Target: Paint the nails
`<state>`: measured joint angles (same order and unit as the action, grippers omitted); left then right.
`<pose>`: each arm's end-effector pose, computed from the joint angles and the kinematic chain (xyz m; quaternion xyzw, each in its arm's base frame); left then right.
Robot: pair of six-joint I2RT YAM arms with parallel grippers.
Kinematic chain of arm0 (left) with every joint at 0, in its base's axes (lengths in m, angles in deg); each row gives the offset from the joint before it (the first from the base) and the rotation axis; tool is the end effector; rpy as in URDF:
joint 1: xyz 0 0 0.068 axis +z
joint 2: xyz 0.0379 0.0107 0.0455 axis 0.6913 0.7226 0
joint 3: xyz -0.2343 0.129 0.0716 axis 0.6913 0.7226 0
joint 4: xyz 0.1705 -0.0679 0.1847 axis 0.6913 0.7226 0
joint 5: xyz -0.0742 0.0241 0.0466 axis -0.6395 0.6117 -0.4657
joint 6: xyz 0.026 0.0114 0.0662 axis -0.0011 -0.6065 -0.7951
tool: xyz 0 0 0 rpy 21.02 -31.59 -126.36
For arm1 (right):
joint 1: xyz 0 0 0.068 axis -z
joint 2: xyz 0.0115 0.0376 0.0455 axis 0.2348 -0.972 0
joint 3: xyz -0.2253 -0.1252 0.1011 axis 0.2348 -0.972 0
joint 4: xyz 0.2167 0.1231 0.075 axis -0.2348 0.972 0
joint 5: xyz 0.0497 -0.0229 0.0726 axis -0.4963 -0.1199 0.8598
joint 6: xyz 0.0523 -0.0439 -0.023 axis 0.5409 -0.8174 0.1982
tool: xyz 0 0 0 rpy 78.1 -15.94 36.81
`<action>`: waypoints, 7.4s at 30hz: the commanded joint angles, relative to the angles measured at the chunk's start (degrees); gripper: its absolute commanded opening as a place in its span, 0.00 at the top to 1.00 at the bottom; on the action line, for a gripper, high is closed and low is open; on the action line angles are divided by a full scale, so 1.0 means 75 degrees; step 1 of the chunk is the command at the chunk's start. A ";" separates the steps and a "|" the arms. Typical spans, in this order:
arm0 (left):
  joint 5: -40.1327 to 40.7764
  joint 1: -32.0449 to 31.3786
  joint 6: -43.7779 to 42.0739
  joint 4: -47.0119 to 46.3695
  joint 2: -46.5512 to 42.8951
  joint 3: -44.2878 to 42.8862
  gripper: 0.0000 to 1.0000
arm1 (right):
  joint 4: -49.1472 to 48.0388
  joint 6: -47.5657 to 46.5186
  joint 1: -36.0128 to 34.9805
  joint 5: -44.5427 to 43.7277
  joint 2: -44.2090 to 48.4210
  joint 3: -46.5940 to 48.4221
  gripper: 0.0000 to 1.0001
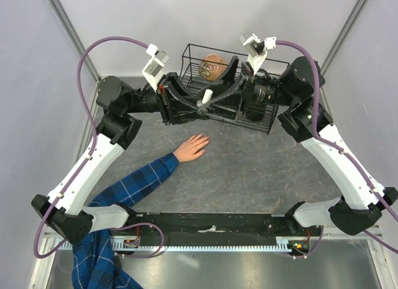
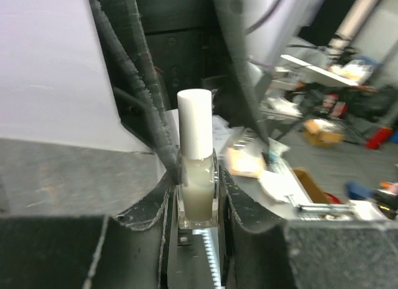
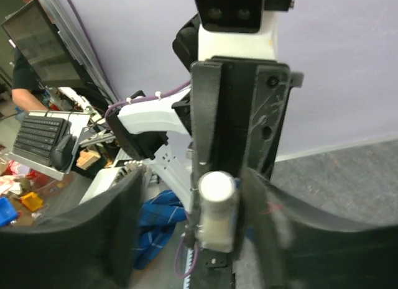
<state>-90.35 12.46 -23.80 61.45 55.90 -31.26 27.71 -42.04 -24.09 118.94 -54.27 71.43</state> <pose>0.1867 -0.1761 0.5170 0.4069 0.4698 -0.6652 0.4138 0.1835 0.2007 0.5548 -0.3676 0.5083 0.6405 0.4430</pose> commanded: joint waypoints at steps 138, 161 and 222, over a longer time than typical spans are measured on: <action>0.3795 -0.0191 -0.6241 0.5277 -0.0516 -0.1016 0.98 | 0.5911 -0.1693 -0.0778 -0.4878 -0.2045 0.4439 0.63; 0.0686 0.0489 -0.3332 0.3420 -0.0587 -0.0512 0.98 | 0.3237 -0.1365 0.0007 -0.1874 -0.0298 0.1437 0.03; 0.2200 0.0395 -0.5339 0.5417 -0.0645 -0.0629 0.98 | 0.5981 -0.1599 -0.0649 -0.3800 -0.1634 0.3653 0.52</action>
<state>-71.62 15.63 -61.66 102.01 51.00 -33.78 72.39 -52.94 -29.01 89.37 -66.80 96.28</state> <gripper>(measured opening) 0.300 0.481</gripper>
